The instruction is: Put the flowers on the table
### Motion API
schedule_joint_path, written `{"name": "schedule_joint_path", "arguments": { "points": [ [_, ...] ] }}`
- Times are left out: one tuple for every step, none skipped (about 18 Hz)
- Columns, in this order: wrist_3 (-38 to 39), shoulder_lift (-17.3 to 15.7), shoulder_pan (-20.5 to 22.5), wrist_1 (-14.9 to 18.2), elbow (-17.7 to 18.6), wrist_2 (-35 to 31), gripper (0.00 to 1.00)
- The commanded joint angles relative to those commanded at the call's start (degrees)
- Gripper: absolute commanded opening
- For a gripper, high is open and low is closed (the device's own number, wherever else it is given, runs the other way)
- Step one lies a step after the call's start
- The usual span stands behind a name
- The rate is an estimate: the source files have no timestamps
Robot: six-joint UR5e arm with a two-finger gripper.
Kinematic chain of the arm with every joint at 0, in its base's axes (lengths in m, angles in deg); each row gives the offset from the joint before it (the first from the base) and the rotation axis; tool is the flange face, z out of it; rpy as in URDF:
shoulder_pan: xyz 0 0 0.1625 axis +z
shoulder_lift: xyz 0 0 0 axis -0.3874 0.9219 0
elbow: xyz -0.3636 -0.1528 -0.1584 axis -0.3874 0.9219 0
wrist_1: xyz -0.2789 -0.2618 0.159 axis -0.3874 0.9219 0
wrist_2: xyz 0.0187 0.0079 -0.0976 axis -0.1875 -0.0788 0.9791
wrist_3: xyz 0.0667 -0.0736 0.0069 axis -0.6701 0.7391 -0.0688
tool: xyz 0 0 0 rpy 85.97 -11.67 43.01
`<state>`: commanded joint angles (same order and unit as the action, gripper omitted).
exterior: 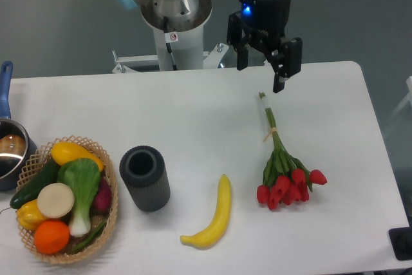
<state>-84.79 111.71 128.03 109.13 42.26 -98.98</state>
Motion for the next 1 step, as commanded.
{"name": "schedule_joint_path", "arguments": {
  "points": [
    [0.2, 0.0, 0.0, -0.1, 0.0, 0.0, 1.0]
  ]
}}
